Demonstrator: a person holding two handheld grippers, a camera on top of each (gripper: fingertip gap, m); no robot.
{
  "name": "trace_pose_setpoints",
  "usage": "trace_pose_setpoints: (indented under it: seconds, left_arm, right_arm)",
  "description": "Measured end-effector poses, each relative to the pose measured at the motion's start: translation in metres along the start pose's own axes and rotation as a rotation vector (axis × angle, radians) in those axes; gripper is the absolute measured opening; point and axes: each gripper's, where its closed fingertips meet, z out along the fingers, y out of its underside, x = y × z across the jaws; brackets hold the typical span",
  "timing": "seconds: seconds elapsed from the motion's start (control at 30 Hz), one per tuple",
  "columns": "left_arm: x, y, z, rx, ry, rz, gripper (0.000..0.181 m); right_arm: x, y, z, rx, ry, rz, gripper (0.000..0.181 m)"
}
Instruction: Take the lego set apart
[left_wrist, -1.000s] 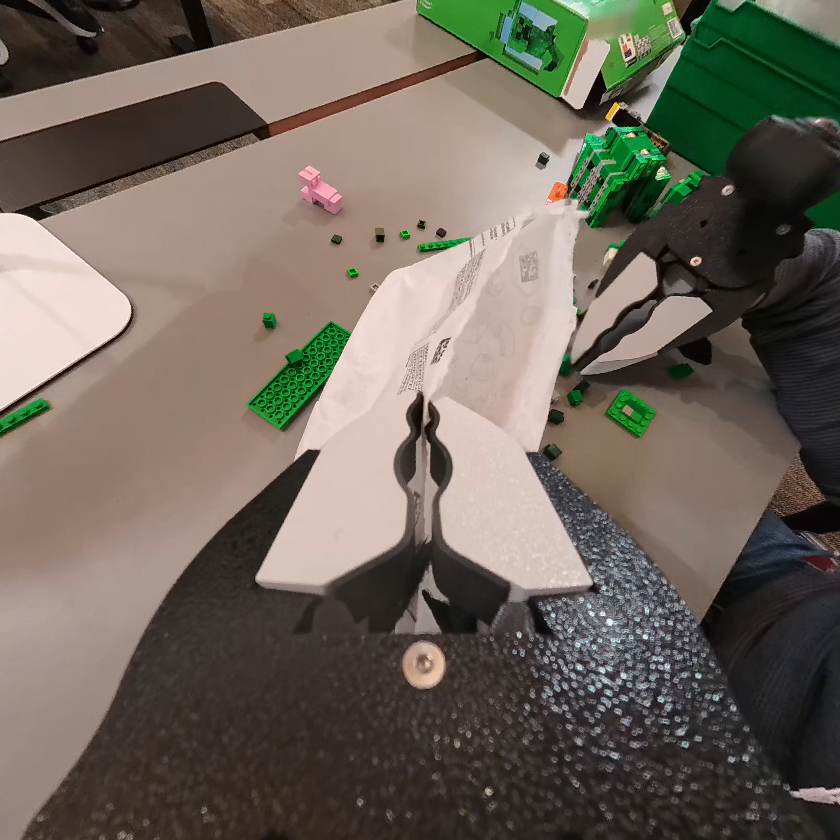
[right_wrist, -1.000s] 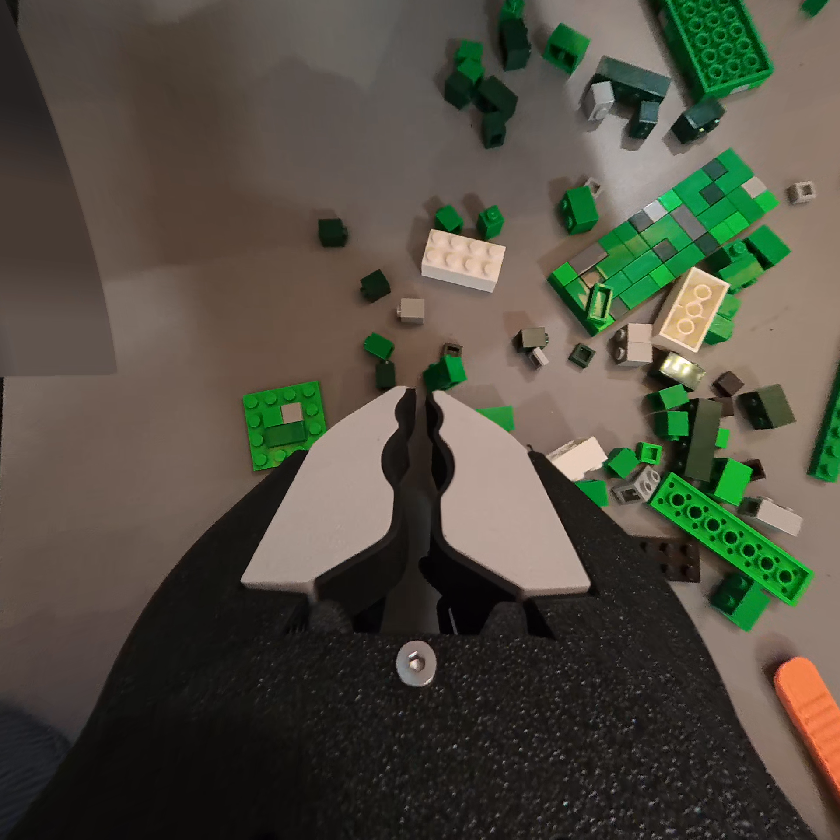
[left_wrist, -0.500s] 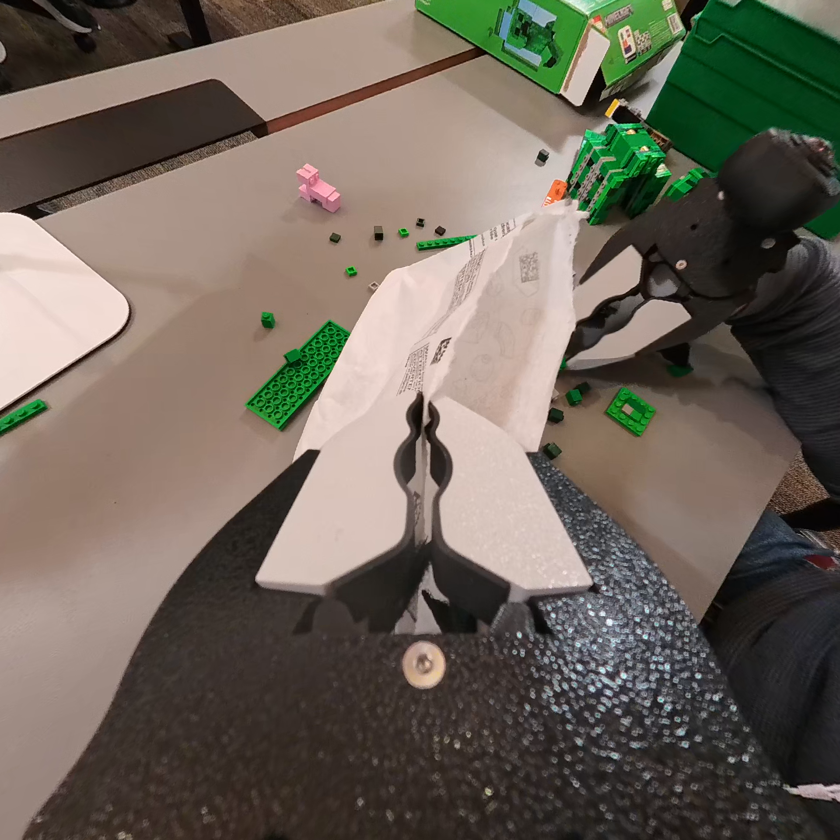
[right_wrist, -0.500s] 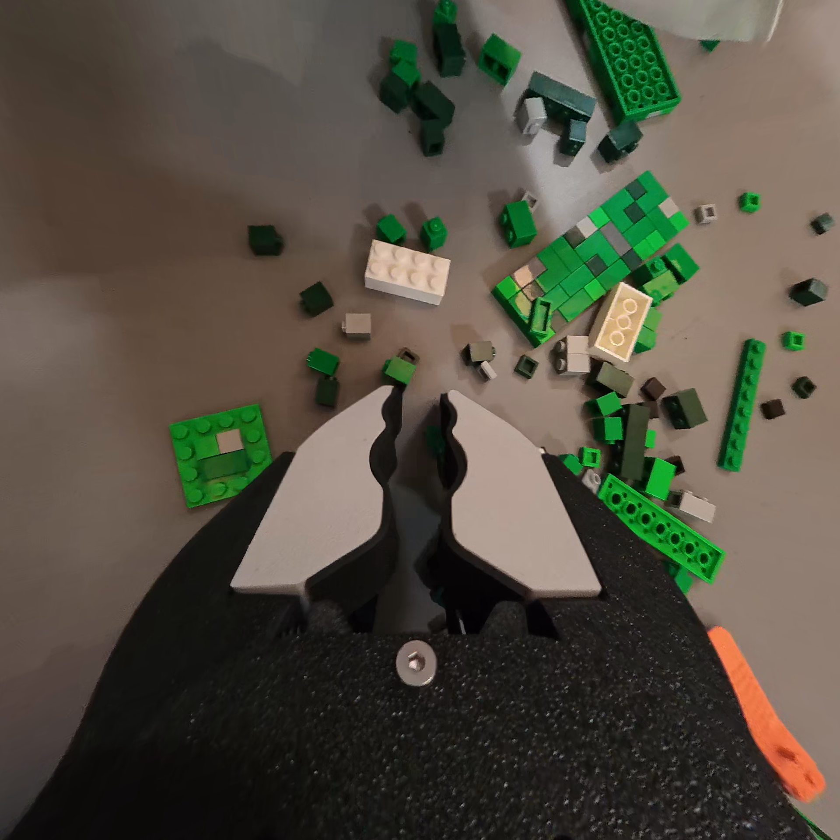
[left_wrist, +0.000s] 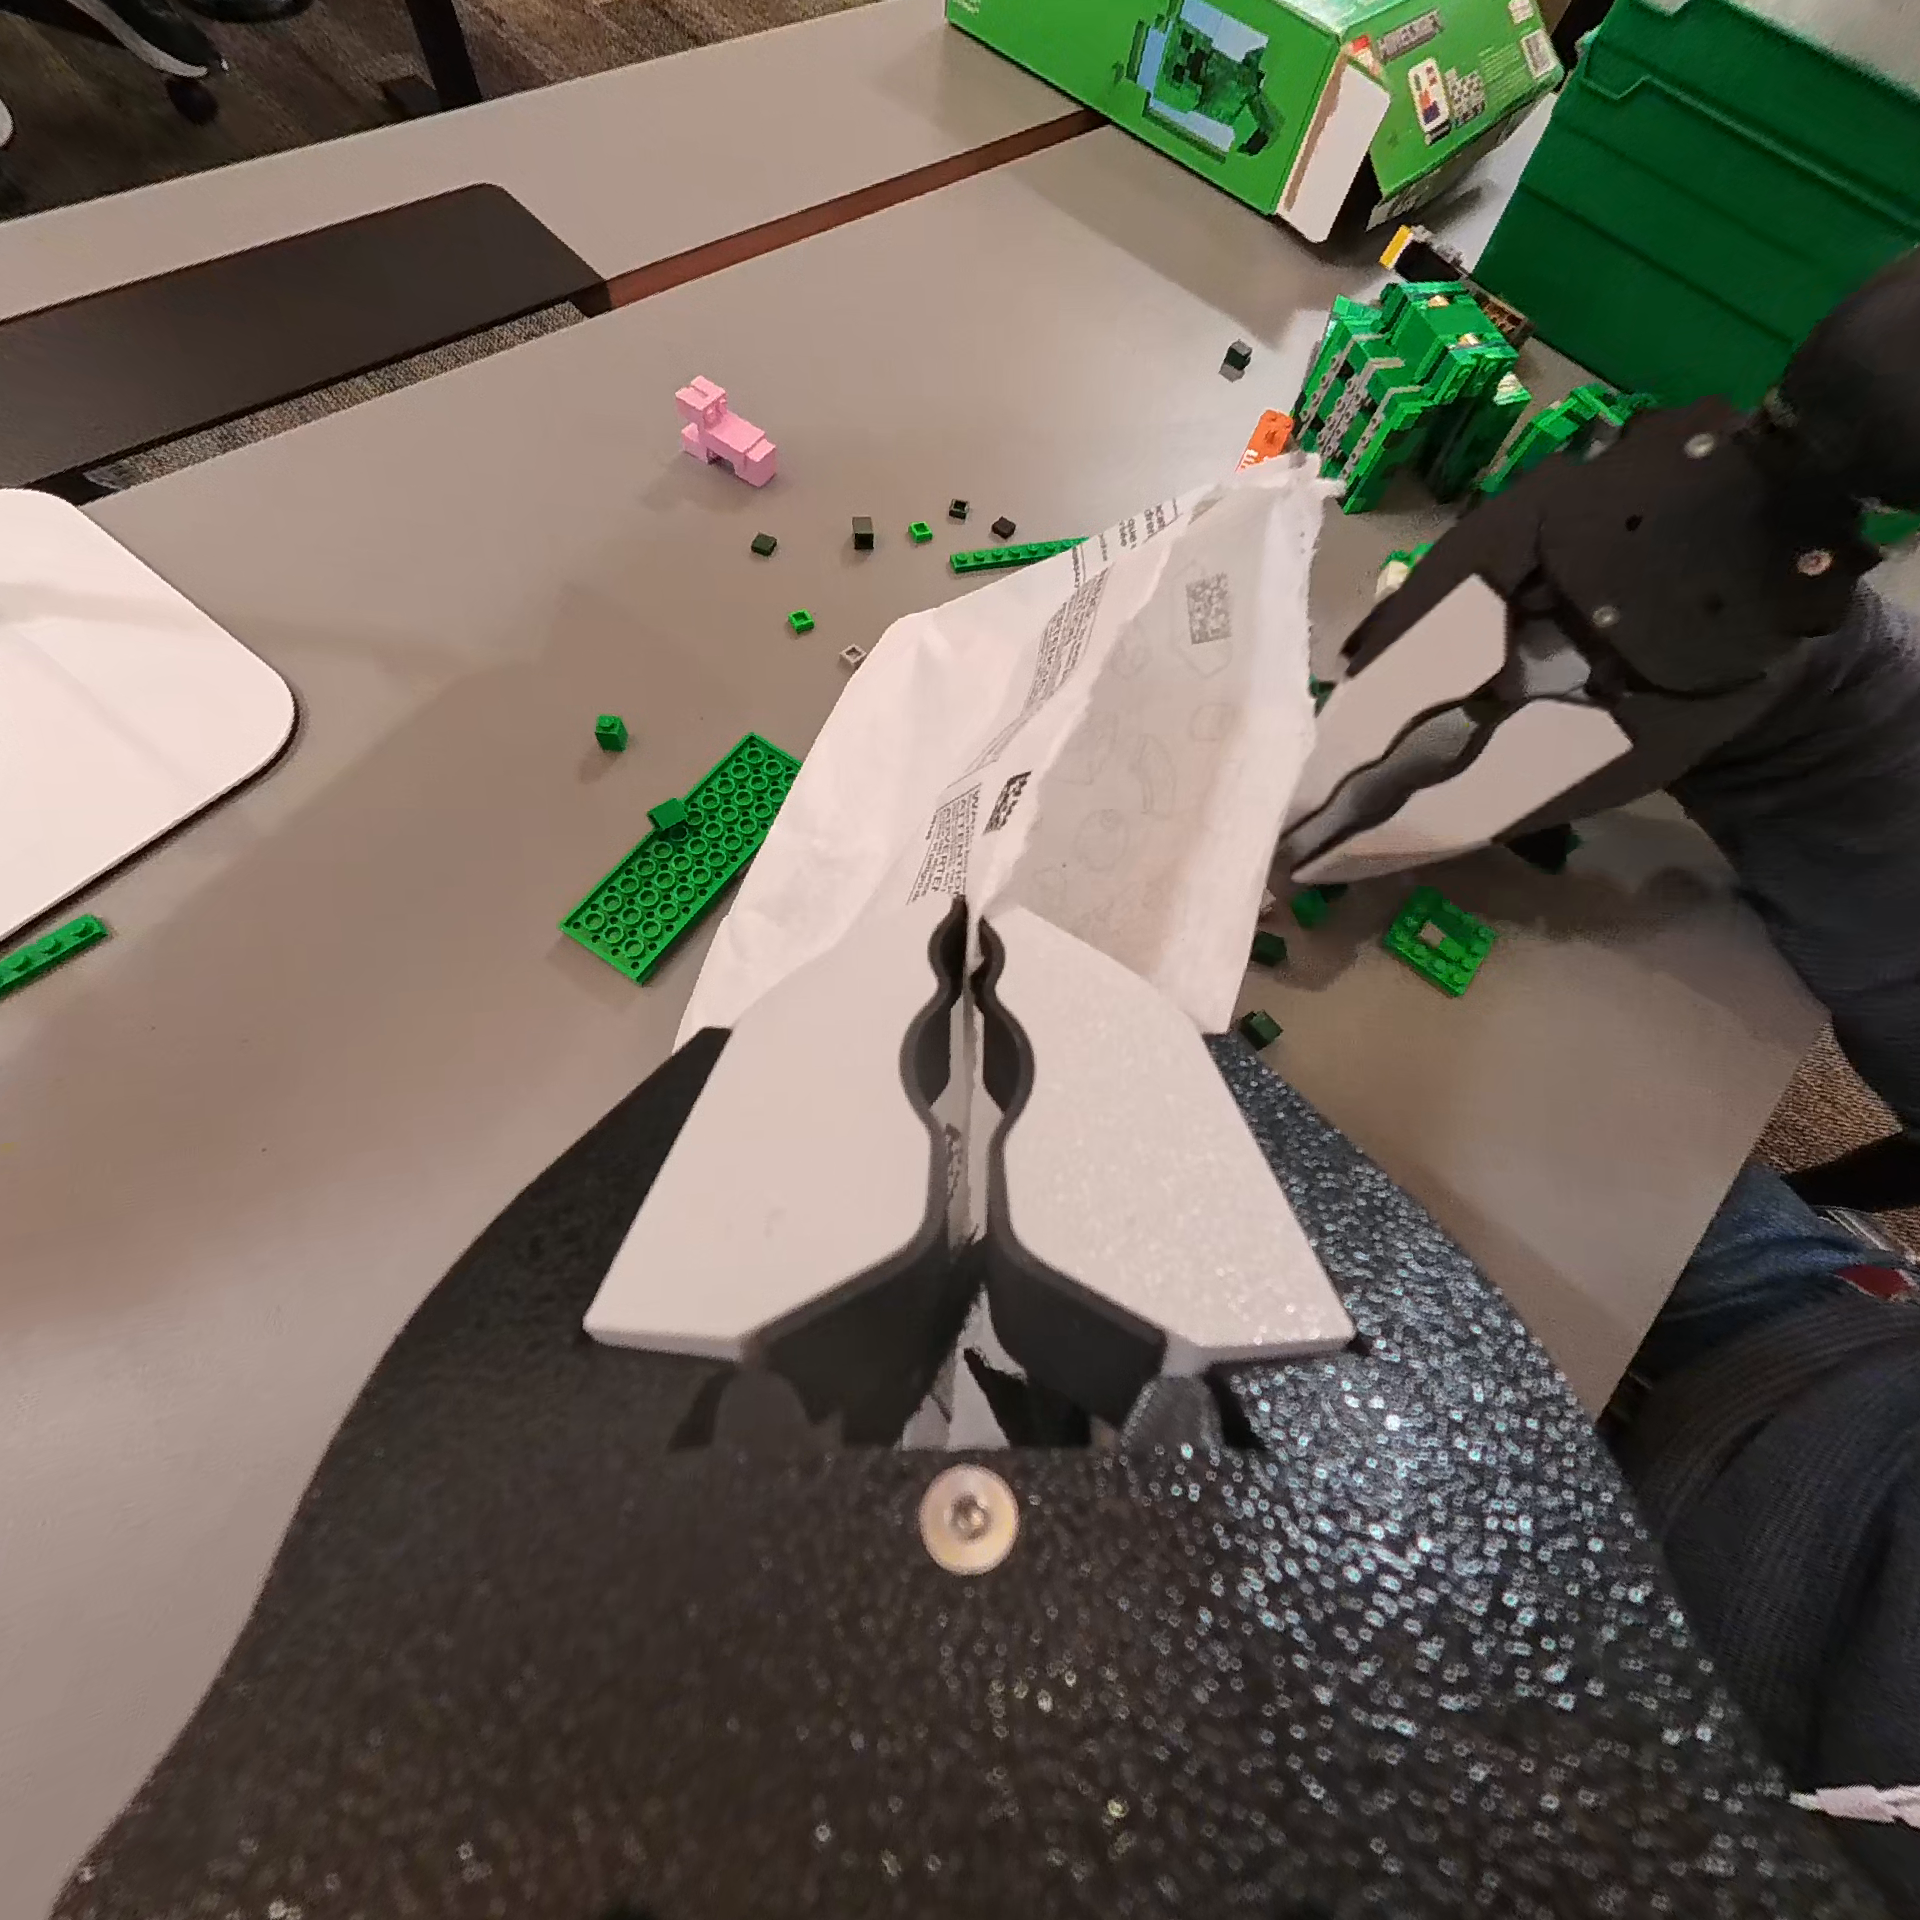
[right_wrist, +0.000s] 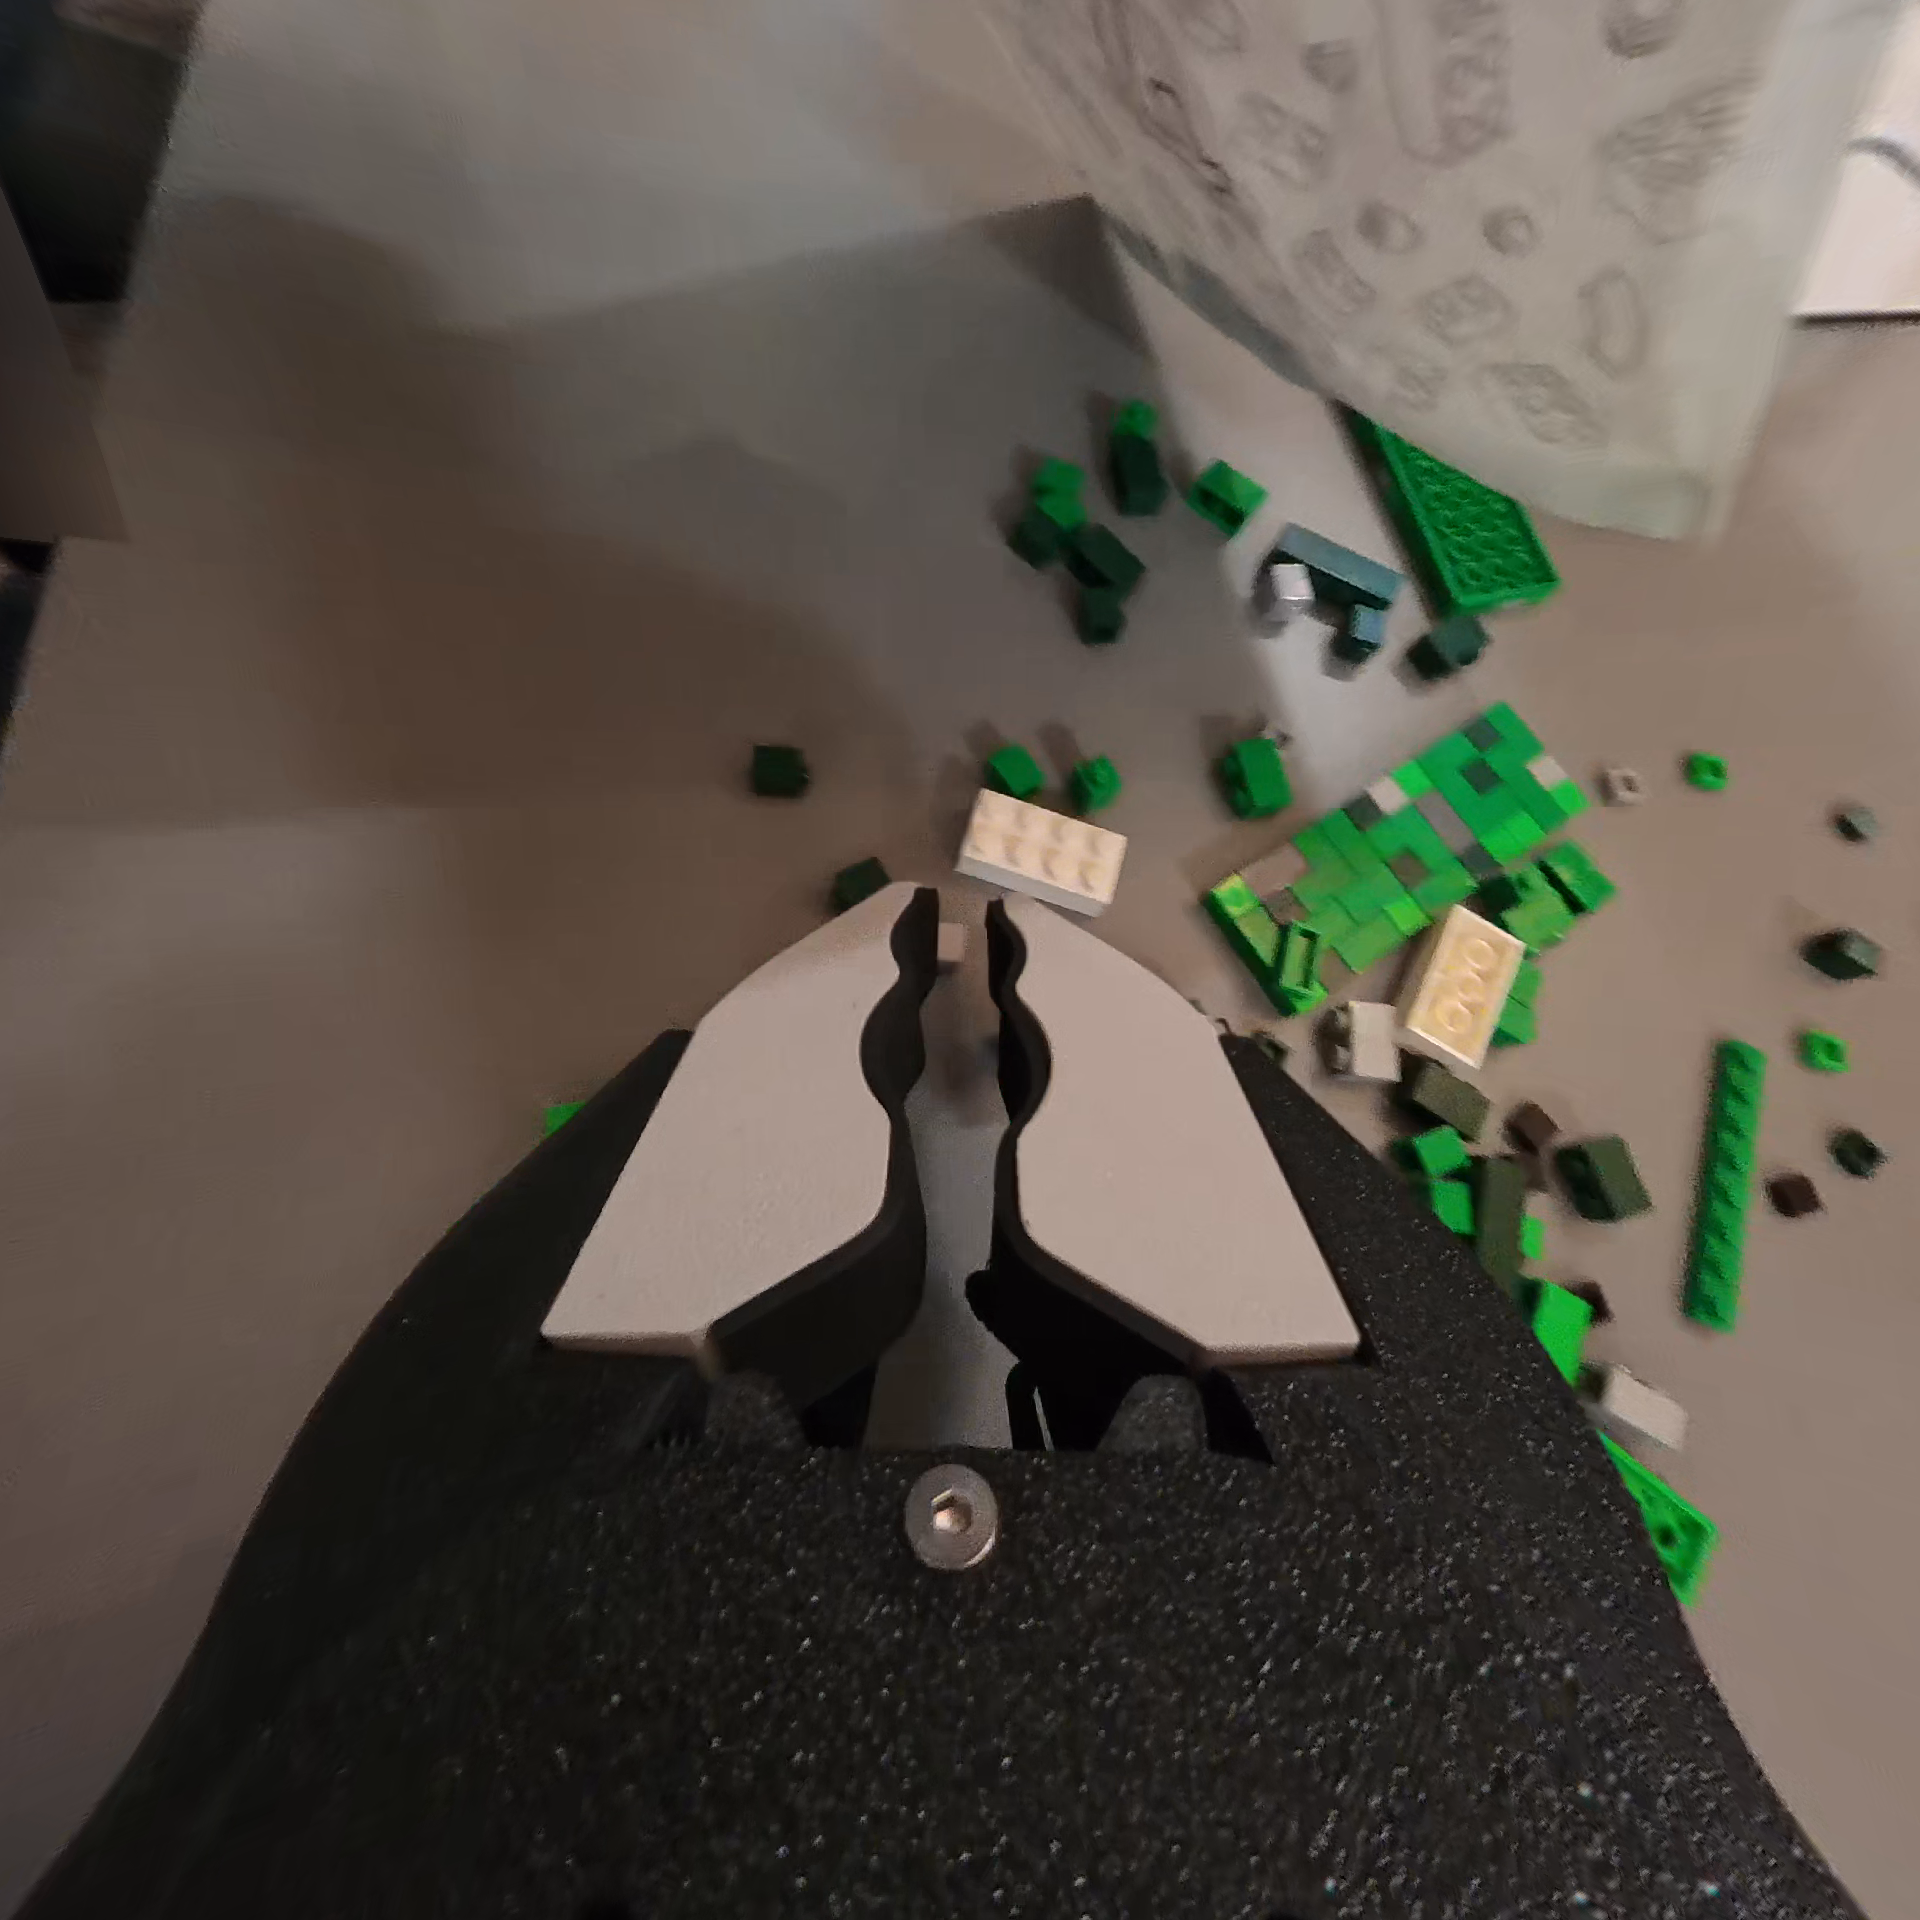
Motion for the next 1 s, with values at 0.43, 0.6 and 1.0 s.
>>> trace_pose_setpoints:
  seconds: [0.43, 0.6, 1.0]
  left_arm:
    - [0.002, 0.0, 0.001, -0.003, 0.004, 0.003, 0.0]
    - [0.003, 0.0, 0.002, -0.009, 0.006, 0.008, 0.0]
    - [0.008, -0.002, 0.0, -0.004, 0.016, 0.023, 0.0]
  right_arm:
    - [0.016, 0.025, 0.0, -0.156, 0.096, 0.042, 0.01]
    - [0.013, 0.024, 0.005, -0.163, 0.046, 0.072, 0.011]
    - [0.012, 0.03, 0.009, -0.375, -0.043, 0.037, 0.007]
